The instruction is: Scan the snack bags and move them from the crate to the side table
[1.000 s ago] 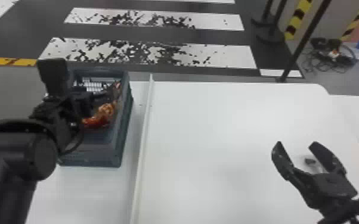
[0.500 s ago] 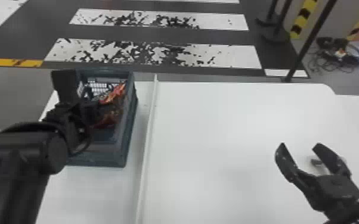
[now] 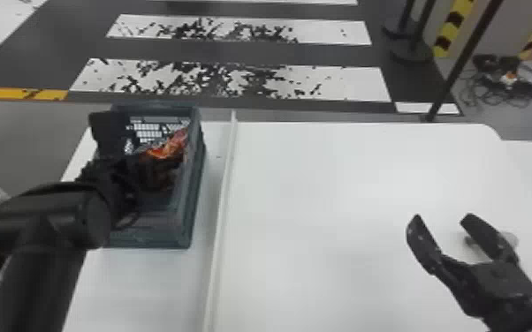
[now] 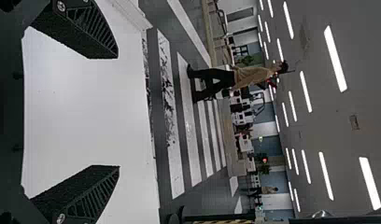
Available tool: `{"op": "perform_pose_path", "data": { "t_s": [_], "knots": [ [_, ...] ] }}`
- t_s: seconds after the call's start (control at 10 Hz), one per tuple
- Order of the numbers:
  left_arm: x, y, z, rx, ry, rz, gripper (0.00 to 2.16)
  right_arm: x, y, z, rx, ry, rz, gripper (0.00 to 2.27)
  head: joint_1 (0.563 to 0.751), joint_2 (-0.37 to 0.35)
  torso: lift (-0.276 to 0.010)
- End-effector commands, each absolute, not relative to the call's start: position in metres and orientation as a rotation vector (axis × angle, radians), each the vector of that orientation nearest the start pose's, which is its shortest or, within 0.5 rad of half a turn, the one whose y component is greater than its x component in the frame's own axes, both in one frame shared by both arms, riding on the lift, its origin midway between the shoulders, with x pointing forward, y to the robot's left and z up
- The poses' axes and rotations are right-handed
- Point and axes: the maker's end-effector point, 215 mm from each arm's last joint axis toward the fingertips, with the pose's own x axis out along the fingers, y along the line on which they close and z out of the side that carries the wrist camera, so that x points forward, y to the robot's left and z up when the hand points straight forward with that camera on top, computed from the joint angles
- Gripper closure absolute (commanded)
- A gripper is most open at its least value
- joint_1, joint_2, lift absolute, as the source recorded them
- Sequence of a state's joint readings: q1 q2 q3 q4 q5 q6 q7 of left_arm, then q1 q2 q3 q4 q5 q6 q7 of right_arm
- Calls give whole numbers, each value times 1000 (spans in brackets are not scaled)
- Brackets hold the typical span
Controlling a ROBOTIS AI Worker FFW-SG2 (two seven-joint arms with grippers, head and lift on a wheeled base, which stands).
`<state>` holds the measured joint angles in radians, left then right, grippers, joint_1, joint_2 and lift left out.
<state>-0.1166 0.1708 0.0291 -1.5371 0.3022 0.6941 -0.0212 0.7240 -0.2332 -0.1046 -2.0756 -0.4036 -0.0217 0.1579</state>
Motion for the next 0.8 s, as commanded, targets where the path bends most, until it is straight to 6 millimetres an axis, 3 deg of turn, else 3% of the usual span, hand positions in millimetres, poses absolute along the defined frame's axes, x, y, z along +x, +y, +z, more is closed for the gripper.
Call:
{"op": "perform_pose_path", "data": {
  "t_s": [0.0, 0.1, 0.2, 0.4, 0.7],
  "knots": [
    [575, 284, -493, -169, 625, -22, 701, 374, -265, -386, 171, 173, 168, 83, 695, 6, -87],
    [575, 290, -491, -184, 612, -2, 1548, 375, -263, -386, 178, 172, 170, 83, 695, 14, -87],
    [575, 289, -486, -198, 604, -7, 1949, 375, -261, -388, 183, 175, 173, 83, 695, 26, -87],
    [570, 280, -490, -209, 633, -26, 2074, 377, -260, -386, 186, 169, 173, 83, 695, 32, -87],
    [559, 259, -467, -203, 622, -45, 2132, 376, -261, -385, 204, 166, 169, 83, 695, 8, -87]
  ]
}}
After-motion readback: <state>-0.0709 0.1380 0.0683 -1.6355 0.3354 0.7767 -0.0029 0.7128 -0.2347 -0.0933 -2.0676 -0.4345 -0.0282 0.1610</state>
